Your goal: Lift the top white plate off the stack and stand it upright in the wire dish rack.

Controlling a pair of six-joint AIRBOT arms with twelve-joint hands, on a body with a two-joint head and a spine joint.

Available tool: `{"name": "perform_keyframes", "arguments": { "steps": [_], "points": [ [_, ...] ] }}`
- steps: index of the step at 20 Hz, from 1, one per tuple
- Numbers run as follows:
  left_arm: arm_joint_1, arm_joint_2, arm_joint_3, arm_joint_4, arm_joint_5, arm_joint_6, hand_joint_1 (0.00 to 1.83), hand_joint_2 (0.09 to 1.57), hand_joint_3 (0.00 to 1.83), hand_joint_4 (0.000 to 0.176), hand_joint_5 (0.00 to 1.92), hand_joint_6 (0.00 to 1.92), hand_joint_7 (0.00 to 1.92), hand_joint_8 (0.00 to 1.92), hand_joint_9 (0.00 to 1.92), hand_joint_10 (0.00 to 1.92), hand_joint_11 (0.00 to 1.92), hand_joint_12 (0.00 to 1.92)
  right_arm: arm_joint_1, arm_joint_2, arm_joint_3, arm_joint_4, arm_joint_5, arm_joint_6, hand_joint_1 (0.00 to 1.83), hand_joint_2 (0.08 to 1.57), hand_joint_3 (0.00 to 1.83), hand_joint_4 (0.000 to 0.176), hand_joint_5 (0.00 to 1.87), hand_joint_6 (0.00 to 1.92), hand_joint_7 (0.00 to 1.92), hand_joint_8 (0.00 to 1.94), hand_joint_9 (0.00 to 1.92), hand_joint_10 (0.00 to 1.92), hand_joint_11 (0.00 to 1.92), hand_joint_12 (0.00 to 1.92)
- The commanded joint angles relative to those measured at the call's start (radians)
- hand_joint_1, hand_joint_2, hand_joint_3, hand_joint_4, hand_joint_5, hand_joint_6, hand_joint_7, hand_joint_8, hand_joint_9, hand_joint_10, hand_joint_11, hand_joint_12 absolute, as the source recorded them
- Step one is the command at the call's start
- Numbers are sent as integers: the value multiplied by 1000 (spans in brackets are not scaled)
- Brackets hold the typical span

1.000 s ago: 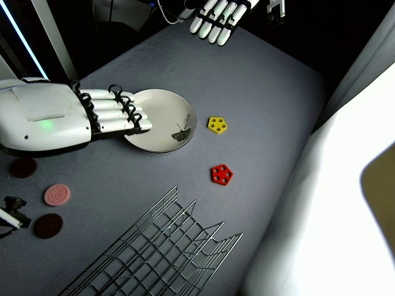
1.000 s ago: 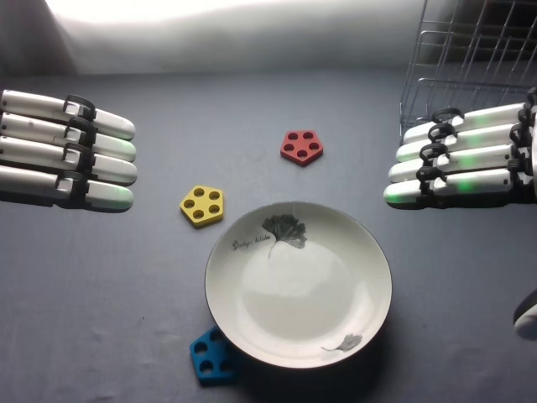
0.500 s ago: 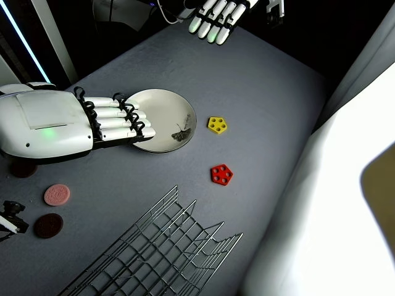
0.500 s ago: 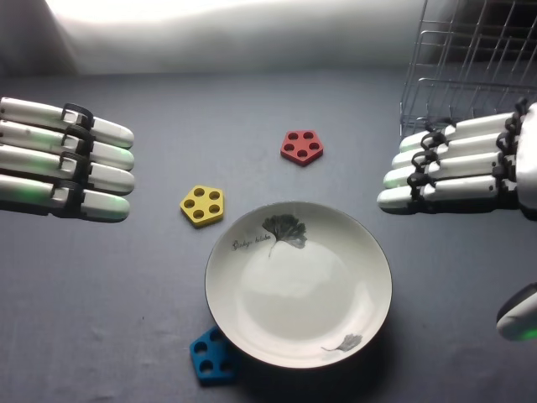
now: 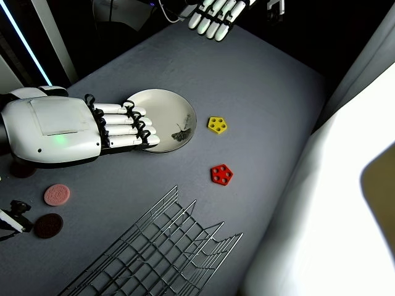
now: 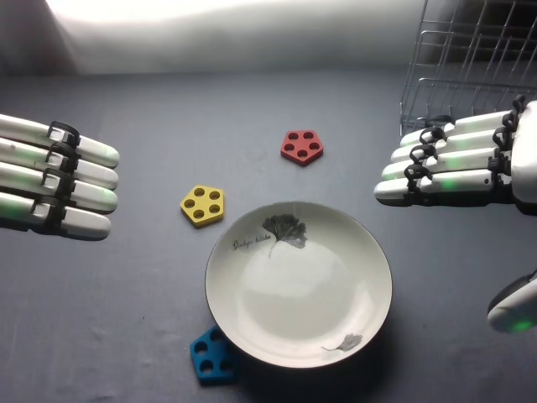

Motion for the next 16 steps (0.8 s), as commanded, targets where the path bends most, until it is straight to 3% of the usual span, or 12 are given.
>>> {"name": "perform_keyframes", "arguments": {
  "steps": [1,10,16],
  "points": [
    [-19,6,6,-105,-65,-3,53,945,0,0,70,4,98,5,108,7,83,95,13,10,-2,58,59,9,0,942,3,0,57,12,66,12,88,12,89,25],
    [-27,-14,3,-69,-24,-12,61,944,0,0,72,5,106,8,112,8,89,80,20,13,-9,35,79,23,0,952,1,0,59,7,72,9,88,6,88,15],
    [-35,-10,-133,-30,101,29,38,953,2,0,56,4,85,3,90,2,84,68,9,24,-10,34,105,25,0,953,2,0,66,4,94,9,125,12,125,26]
  ]
}}
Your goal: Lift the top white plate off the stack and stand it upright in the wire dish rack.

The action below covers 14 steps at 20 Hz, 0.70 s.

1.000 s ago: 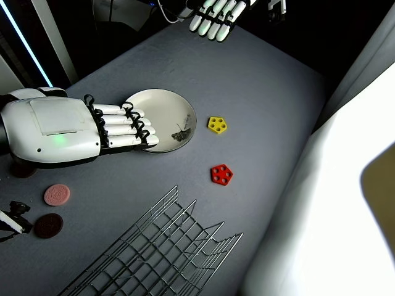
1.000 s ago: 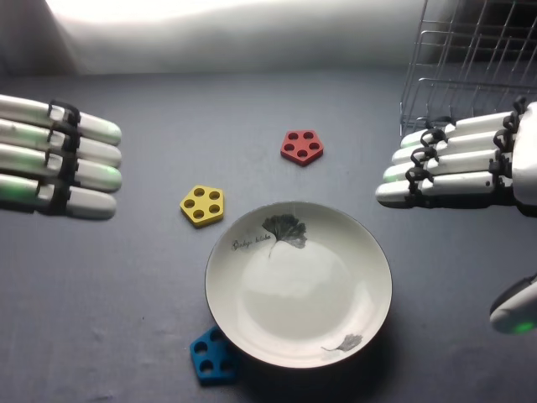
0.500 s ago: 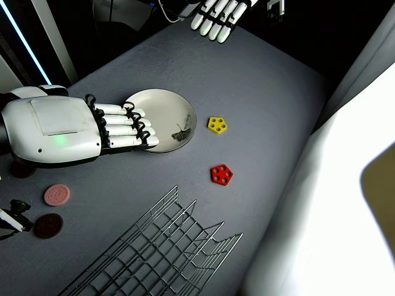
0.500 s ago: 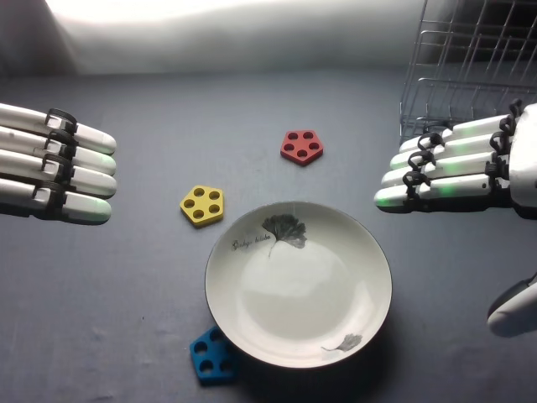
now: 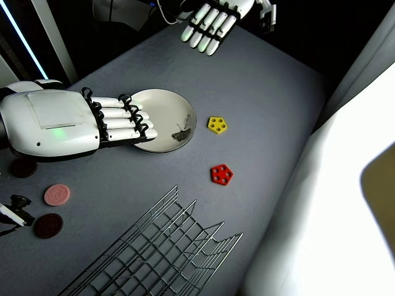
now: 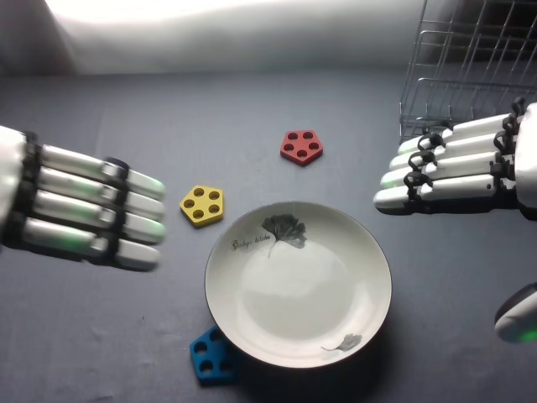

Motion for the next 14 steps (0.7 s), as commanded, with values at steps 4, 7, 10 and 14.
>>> {"name": "perform_keyframes", "arguments": {
  "steps": [4,7,10,14],
  "points": [
    [-27,15,-80,-78,34,24,34,958,2,0,63,4,101,5,103,4,91,64,2,15,-2,59,69,6,0,975,8,0,67,5,96,6,113,4,112,18],
    [-55,16,-119,-60,95,29,47,958,1,0,64,4,108,7,113,6,107,68,0,15,2,60,72,6,0,979,6,0,51,0,78,0,106,1,98,10],
    [-79,16,-159,-18,140,37,35,951,0,0,74,5,115,6,114,4,101,61,2,14,6,60,72,6,0,970,1,0,70,7,105,11,138,12,134,24],
    [-89,16,-198,-5,191,61,40,958,1,0,62,6,99,7,104,9,97,54,3,14,7,68,72,6,0,974,2,0,102,14,113,9,143,10,142,24]
  ]
}}
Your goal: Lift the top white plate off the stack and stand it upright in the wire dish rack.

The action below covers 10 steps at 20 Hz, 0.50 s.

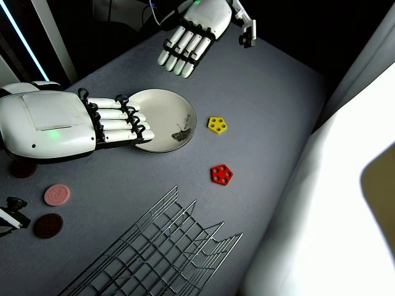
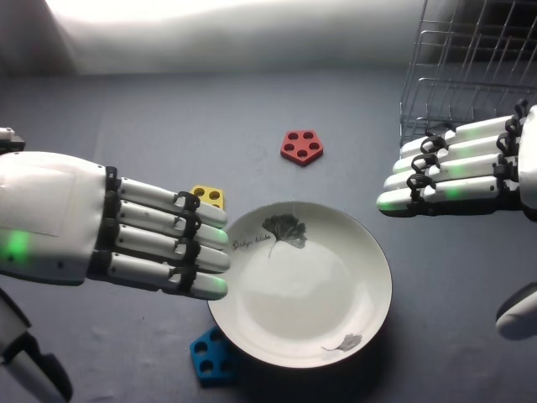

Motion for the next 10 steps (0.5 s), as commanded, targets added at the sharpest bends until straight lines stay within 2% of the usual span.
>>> {"name": "perform_keyframes", "arguments": {
  "steps": [1,10],
  "points": [
    [-25,6,-11,-77,-40,10,44,956,0,0,50,1,92,4,100,6,99,54,10,12,2,65,64,6,0,961,0,0,96,10,111,7,142,8,145,25],
    [-32,-12,-59,-36,72,78,37,951,0,0,44,2,78,5,88,6,92,42,11,16,1,66,67,6,0,979,2,0,134,11,143,8,164,7,166,26]
  ]
}}
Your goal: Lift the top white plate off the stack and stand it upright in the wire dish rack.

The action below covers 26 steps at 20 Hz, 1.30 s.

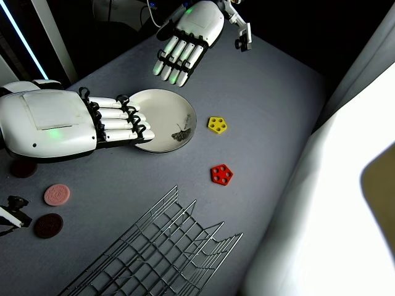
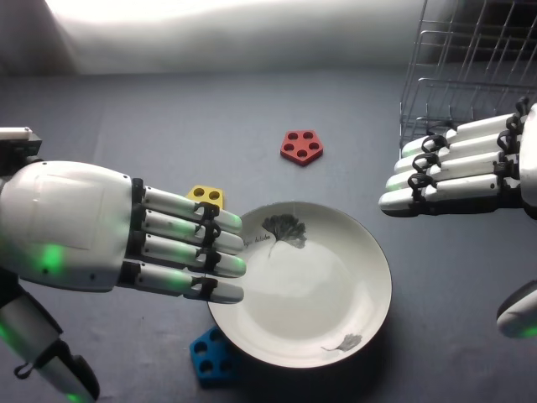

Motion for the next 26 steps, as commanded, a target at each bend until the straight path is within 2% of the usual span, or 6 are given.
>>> {"name": "perform_keyframes", "arguments": {
  "steps": [1,14,21,26],
  "points": [
    [-22,-5,-8,-61,-41,7,33,948,0,0,45,2,81,6,89,6,94,42,9,14,3,64,68,6,0,981,3,0,142,13,150,9,168,8,171,27],
    [-28,-69,28,13,58,12,38,949,0,0,43,6,84,8,88,7,90,33,-3,4,35,67,95,5,0,984,2,0,89,0,109,0,127,0,130,2],
    [-21,-89,33,66,86,12,31,951,0,0,34,8,70,5,85,7,95,31,-7,0,40,70,104,5,13,985,0,0,133,12,152,10,173,12,179,19],
    [-13,-107,41,72,112,12,16,952,1,0,48,7,84,6,94,6,89,25,-9,-4,41,70,110,-8,0,987,0,0,122,7,159,6,166,8,155,17]
  ]
}}
